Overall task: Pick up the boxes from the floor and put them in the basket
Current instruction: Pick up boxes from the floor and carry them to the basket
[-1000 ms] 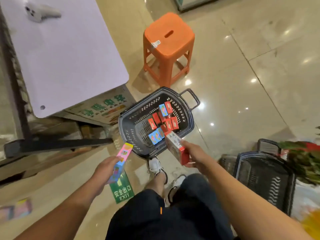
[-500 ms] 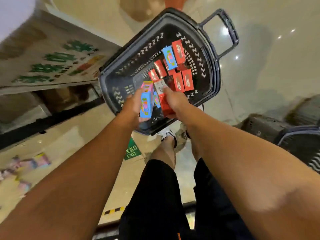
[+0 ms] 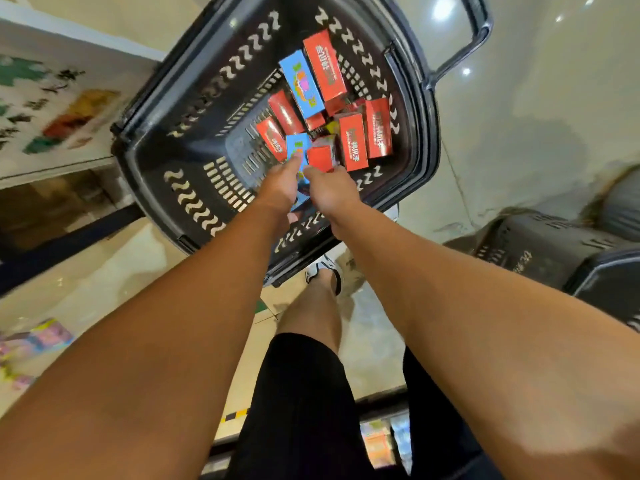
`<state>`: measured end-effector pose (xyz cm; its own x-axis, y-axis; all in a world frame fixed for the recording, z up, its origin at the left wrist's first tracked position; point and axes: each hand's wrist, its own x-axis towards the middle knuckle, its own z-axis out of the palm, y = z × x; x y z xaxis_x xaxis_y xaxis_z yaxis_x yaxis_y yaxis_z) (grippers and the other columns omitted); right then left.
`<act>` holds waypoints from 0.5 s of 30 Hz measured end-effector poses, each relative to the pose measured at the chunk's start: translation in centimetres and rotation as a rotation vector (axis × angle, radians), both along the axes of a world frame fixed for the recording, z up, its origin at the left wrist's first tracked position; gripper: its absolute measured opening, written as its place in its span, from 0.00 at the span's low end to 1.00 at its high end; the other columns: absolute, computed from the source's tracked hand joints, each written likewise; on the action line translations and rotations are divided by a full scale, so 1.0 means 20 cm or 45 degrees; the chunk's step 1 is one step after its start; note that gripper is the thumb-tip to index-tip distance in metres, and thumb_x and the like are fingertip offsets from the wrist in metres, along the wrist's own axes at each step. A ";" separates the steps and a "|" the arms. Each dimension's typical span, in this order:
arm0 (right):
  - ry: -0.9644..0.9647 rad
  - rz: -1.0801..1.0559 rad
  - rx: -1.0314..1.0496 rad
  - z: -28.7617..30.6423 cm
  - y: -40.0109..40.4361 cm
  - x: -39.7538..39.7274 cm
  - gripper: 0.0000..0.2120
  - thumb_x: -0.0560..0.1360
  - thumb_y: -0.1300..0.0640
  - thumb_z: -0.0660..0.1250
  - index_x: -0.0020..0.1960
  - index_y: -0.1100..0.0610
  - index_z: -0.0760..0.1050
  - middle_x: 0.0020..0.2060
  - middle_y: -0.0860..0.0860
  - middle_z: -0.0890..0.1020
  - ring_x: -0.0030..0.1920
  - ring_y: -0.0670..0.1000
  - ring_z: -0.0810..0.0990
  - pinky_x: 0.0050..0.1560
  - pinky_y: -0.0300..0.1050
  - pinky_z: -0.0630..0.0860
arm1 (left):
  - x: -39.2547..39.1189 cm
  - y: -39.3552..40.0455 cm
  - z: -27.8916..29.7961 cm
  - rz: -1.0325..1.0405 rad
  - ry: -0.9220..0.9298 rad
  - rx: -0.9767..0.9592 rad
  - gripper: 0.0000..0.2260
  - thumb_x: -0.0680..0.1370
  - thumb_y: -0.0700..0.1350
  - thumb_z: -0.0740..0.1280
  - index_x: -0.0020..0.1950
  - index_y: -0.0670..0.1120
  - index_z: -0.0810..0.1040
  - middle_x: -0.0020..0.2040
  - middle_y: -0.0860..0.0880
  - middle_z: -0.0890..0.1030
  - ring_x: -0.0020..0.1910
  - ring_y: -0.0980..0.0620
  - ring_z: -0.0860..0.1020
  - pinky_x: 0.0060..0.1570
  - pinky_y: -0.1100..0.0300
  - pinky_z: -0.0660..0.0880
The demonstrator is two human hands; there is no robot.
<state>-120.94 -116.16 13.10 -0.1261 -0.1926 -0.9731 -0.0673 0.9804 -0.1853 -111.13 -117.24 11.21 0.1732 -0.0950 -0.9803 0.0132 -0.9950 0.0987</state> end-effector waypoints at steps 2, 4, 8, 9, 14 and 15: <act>-0.018 0.009 0.009 0.04 -0.01 -0.04 0.27 0.65 0.42 0.66 0.59 0.56 0.76 0.50 0.54 0.85 0.47 0.58 0.85 0.52 0.54 0.81 | -0.02 0.02 0.05 -0.028 0.012 0.013 0.16 0.80 0.57 0.65 0.63 0.51 0.78 0.57 0.47 0.82 0.49 0.49 0.81 0.46 0.50 0.80; -0.020 0.053 -0.027 0.08 -0.01 -0.08 0.24 0.65 0.46 0.66 0.58 0.56 0.78 0.45 0.53 0.86 0.44 0.56 0.86 0.44 0.47 0.81 | -0.03 0.05 0.11 -0.112 -0.018 0.007 0.18 0.80 0.58 0.64 0.69 0.54 0.74 0.67 0.50 0.77 0.60 0.49 0.77 0.55 0.46 0.77; -0.004 0.130 -0.125 0.33 0.00 -0.15 0.15 0.73 0.50 0.66 0.57 0.56 0.77 0.48 0.52 0.84 0.45 0.54 0.82 0.42 0.47 0.76 | 0.01 0.12 0.31 -0.152 -0.001 0.007 0.20 0.83 0.56 0.61 0.74 0.52 0.69 0.73 0.50 0.71 0.69 0.46 0.71 0.61 0.47 0.73; 0.002 0.163 -0.148 0.39 0.01 -0.17 0.15 0.75 0.51 0.66 0.58 0.57 0.76 0.48 0.52 0.82 0.44 0.54 0.80 0.39 0.46 0.73 | 0.02 0.14 0.38 -0.153 0.010 -0.007 0.19 0.83 0.56 0.61 0.73 0.52 0.70 0.72 0.49 0.72 0.68 0.47 0.72 0.60 0.48 0.73; 0.047 0.343 -0.233 0.70 0.11 -0.30 0.16 0.80 0.54 0.65 0.65 0.59 0.72 0.49 0.51 0.80 0.45 0.49 0.76 0.41 0.35 0.70 | 0.11 0.26 0.73 -0.146 0.081 -0.054 0.15 0.84 0.54 0.60 0.70 0.53 0.71 0.66 0.46 0.76 0.63 0.48 0.75 0.63 0.46 0.74; 0.068 0.383 -0.230 0.76 0.16 -0.34 0.17 0.80 0.54 0.65 0.66 0.60 0.72 0.50 0.51 0.81 0.47 0.50 0.78 0.40 0.31 0.70 | 0.13 0.29 0.82 -0.164 0.096 -0.076 0.14 0.85 0.53 0.59 0.69 0.53 0.72 0.65 0.46 0.76 0.63 0.48 0.75 0.65 0.45 0.74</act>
